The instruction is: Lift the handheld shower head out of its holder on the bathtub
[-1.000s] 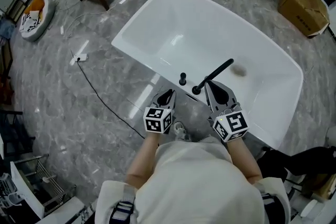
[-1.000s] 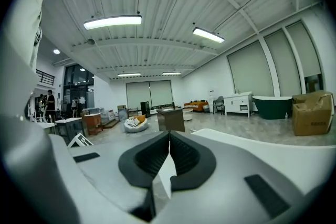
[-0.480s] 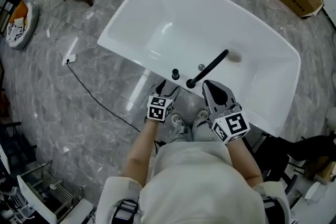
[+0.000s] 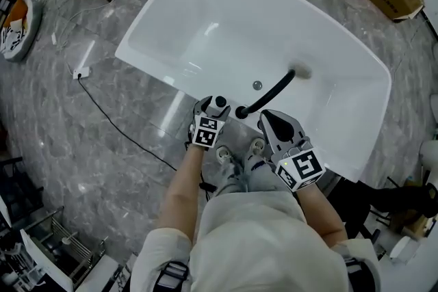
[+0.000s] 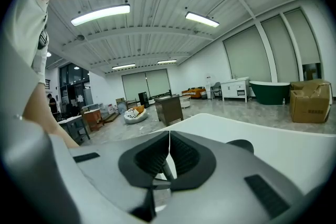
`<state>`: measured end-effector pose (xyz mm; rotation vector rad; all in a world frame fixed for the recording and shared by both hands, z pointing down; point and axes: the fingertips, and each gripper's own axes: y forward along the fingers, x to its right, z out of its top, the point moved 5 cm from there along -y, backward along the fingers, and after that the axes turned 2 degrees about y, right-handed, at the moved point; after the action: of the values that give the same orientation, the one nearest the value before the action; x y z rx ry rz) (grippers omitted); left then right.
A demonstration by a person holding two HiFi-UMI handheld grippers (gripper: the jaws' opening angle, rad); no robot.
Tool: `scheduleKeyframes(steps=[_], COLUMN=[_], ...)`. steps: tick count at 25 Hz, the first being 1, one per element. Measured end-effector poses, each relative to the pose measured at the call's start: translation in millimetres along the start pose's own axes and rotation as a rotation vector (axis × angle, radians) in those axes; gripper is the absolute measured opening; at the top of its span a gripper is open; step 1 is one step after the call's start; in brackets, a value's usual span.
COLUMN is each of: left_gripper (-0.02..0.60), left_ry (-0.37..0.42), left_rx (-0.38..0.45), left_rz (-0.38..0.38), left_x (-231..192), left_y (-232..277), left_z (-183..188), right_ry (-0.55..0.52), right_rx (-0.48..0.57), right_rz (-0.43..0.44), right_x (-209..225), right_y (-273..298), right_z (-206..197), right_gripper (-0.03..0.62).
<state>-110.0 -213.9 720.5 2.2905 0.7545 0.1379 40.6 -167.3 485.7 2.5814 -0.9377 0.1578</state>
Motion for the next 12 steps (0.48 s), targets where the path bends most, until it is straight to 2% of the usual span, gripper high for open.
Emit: scheduleKeyframes(steps=[4, 10, 12], left_gripper=[0.287, 0.196, 0.141], left_ry=[0.019, 0.058, 0.068], left_rx=[-0.048, -0.086, -0.092], left_rz=[0.0, 0.025, 0.037], left_x=[-0.7, -1.7, -0.3], left_y=[16.4, 32.5, 33.3], left_z=[-4.4, -13.5, -13.2], right_ry=[0.007, 0.019, 0.029], right_rx=[-0.008, -0.019, -0.021], right_rz=[0.01, 0.005, -0.007], right_x=[5.8, 17.2, 20.2], right_y=[6.3, 6.8, 2.5], right_z=[-0.9, -8.6, -9.4], right_gripper=[0.02, 0.02, 0.02])
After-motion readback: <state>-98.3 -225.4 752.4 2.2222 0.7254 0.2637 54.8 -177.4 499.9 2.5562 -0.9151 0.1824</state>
